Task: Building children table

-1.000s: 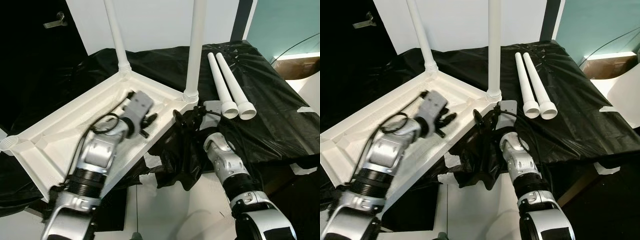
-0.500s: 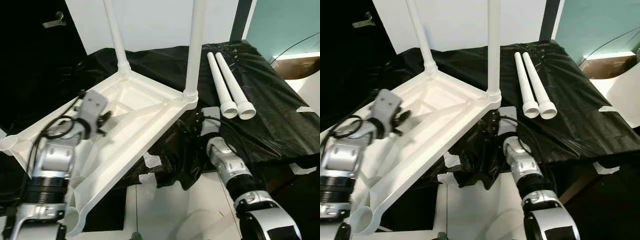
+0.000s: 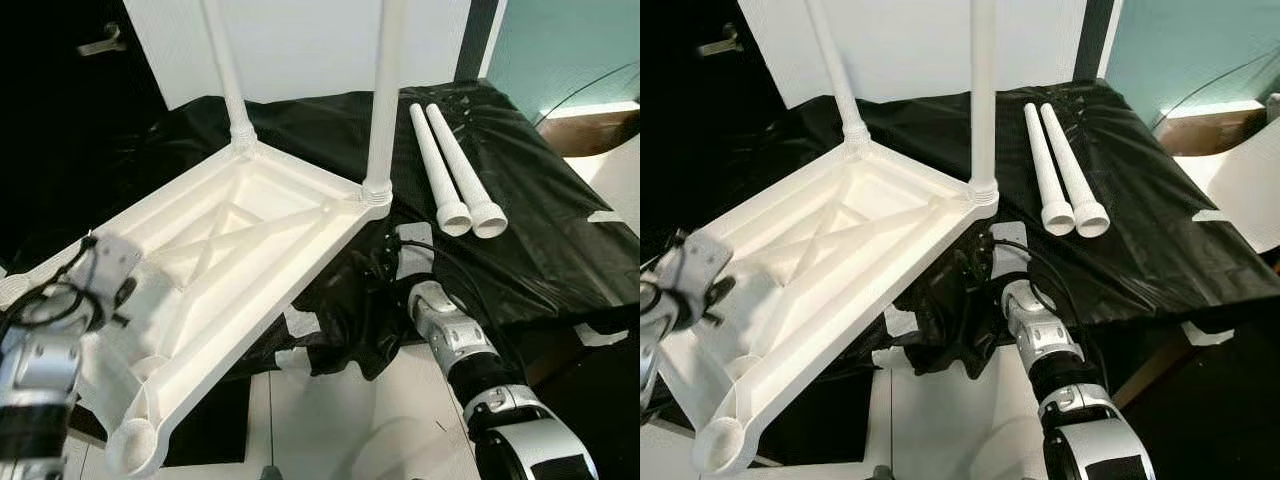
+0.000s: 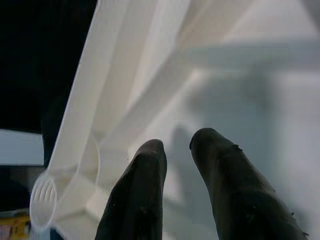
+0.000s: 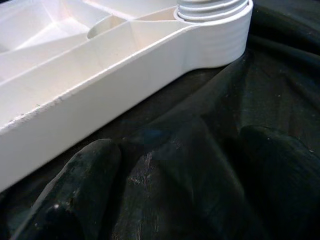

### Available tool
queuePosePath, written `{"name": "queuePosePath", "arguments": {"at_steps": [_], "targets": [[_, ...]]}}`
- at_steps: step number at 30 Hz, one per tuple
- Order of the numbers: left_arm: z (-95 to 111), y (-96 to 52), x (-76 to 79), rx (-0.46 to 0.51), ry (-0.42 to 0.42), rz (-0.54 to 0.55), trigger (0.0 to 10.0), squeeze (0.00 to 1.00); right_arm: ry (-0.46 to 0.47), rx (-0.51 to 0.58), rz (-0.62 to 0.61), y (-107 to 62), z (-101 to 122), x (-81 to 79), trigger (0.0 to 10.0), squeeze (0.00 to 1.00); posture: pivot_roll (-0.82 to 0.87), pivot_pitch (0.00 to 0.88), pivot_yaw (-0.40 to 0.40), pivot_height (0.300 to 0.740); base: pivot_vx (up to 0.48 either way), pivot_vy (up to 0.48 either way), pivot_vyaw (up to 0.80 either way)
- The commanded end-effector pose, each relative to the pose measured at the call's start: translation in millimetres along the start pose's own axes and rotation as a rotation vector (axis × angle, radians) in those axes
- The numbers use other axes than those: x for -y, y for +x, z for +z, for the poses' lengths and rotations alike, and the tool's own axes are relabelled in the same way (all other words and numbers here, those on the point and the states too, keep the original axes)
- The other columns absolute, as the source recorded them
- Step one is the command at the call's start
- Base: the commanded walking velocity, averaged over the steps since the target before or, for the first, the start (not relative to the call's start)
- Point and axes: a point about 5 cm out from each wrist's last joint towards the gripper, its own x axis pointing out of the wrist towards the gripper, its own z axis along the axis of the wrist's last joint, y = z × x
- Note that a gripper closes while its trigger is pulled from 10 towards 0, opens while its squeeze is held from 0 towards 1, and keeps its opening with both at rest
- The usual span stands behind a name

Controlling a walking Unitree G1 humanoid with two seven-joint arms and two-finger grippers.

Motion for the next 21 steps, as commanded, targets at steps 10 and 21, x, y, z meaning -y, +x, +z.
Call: {"name": "queuePosePath", "arguments": {"at_steps": [10,21], "targets": [[-3,-22.9,42.3,0.025,0.182,-0.260,10.0,0.00,0.003,-0.065,0.022,11.0,6,1.2,10.0,0.00,0.12,0.019,0.023,0.740,0.000,0.000,0.00],[8,-40.8,84.6,0.097,0.240,-0.526,10.0,0.00,-0.032,-0.078,0.005,20.7,17,10.1,10.0,0.00,0.11,0.005,0.028,0.740,0.000,0.000,0.00]]}}
